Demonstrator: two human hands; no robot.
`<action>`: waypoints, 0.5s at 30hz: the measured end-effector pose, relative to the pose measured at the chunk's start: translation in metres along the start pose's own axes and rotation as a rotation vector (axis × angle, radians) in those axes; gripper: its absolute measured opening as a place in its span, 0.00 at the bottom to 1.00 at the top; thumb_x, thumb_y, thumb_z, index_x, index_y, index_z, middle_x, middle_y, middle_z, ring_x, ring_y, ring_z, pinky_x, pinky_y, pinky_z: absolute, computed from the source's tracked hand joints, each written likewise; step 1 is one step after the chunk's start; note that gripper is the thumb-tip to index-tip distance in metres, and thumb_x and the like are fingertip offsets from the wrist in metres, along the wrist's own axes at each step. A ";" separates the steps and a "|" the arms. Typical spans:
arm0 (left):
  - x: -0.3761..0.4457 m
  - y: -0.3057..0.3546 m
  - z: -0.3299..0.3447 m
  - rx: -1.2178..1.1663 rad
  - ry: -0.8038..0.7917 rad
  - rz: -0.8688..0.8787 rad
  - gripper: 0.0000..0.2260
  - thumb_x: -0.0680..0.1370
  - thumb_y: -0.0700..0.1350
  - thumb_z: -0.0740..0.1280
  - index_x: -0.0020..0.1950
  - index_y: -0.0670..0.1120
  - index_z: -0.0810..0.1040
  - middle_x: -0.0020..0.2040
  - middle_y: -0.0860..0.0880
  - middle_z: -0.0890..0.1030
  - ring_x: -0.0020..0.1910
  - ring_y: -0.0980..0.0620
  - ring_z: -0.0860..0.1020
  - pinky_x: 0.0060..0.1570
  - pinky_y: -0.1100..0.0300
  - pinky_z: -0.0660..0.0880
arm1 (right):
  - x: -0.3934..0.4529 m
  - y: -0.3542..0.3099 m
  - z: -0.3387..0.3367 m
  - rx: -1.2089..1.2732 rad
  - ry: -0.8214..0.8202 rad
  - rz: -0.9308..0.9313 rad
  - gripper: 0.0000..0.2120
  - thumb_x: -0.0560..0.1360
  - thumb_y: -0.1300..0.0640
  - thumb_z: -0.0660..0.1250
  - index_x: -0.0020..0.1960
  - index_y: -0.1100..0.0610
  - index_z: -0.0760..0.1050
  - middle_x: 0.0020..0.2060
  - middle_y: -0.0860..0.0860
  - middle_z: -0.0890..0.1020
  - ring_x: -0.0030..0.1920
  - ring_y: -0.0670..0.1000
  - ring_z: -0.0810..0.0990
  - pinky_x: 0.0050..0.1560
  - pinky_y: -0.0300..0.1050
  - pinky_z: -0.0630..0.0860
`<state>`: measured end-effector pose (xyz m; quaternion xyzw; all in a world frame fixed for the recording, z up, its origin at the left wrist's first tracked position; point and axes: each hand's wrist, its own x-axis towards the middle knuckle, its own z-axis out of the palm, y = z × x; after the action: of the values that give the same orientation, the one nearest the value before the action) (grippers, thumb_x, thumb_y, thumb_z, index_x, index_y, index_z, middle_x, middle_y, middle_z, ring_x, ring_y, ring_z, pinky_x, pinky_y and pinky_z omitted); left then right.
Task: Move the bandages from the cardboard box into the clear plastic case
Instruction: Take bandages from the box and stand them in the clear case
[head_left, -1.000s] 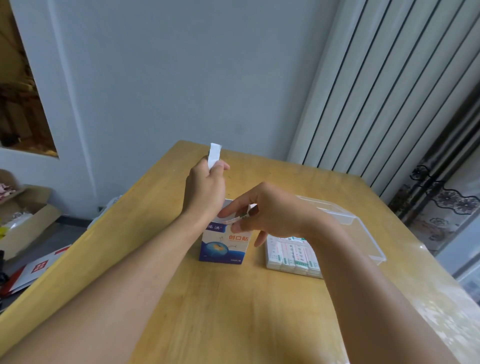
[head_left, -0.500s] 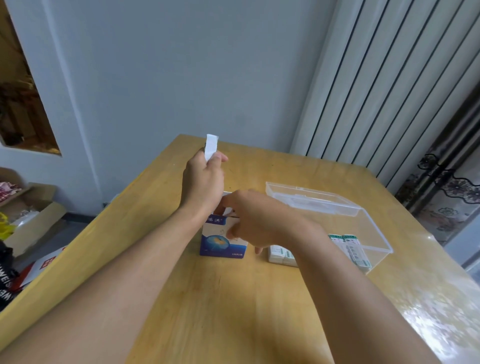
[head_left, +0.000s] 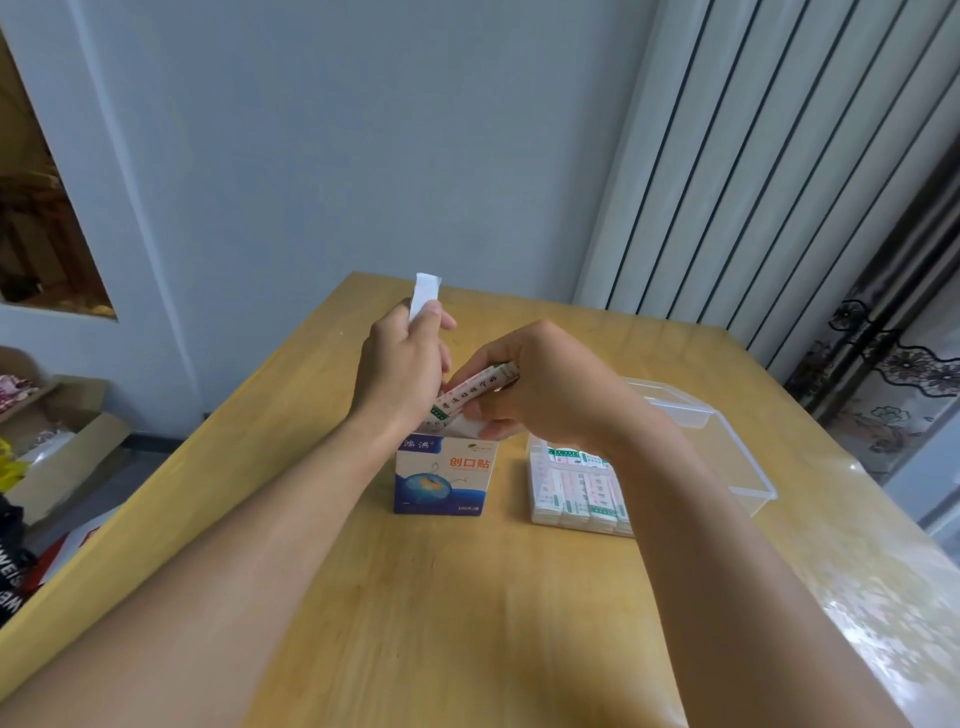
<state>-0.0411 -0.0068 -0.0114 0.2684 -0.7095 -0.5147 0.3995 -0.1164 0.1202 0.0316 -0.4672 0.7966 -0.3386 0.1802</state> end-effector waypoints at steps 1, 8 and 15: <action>0.000 0.000 0.001 0.038 -0.025 0.012 0.15 0.85 0.51 0.56 0.46 0.49 0.77 0.33 0.49 0.78 0.33 0.50 0.77 0.39 0.53 0.75 | 0.000 0.001 -0.001 0.025 0.023 0.000 0.08 0.74 0.68 0.74 0.45 0.56 0.85 0.40 0.54 0.87 0.37 0.50 0.88 0.41 0.52 0.86; -0.003 0.002 0.001 0.206 -0.101 0.080 0.16 0.86 0.53 0.55 0.45 0.50 0.77 0.42 0.48 0.82 0.44 0.48 0.81 0.39 0.53 0.77 | 0.005 0.002 -0.006 0.184 0.237 -0.028 0.13 0.74 0.68 0.72 0.36 0.53 0.84 0.35 0.50 0.87 0.37 0.48 0.87 0.45 0.46 0.85; -0.001 0.001 0.001 0.161 -0.135 0.060 0.15 0.86 0.53 0.55 0.48 0.51 0.77 0.45 0.48 0.82 0.45 0.50 0.82 0.39 0.55 0.77 | 0.009 0.003 -0.008 0.240 0.273 -0.066 0.05 0.72 0.61 0.76 0.41 0.52 0.86 0.38 0.53 0.87 0.41 0.62 0.82 0.42 0.56 0.80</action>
<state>-0.0410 -0.0048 -0.0108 0.2430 -0.7815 -0.4608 0.3435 -0.1275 0.1166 0.0354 -0.4180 0.7516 -0.4975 0.1135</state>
